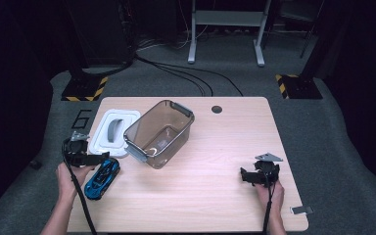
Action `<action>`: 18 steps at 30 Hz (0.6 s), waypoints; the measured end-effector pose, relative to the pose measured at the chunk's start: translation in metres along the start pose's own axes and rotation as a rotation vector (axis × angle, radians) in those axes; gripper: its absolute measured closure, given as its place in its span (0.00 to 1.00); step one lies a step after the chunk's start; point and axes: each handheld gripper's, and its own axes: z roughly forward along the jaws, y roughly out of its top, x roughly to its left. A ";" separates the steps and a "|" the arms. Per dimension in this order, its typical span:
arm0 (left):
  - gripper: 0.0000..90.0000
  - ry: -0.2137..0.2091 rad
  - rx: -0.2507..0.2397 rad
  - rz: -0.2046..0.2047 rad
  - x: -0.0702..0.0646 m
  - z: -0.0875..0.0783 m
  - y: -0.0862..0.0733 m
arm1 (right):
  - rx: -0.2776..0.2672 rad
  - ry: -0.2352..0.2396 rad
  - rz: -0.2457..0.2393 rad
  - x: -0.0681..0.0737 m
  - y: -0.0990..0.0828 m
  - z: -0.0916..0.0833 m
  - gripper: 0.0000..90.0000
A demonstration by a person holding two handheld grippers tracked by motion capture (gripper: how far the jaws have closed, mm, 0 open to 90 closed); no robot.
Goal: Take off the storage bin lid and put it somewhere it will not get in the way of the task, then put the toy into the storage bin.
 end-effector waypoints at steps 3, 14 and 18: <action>0.06 0.003 0.007 0.013 -0.003 -0.002 -0.005 | 0.000 0.000 0.000 0.000 0.000 0.000 0.06; 0.01 -0.008 0.065 0.052 -0.018 0.009 -0.008 | 0.000 0.000 0.001 0.000 0.000 0.000 0.06; 0.01 -0.012 0.121 0.045 -0.021 0.024 -0.010 | 0.000 0.001 0.001 0.000 0.000 0.000 0.06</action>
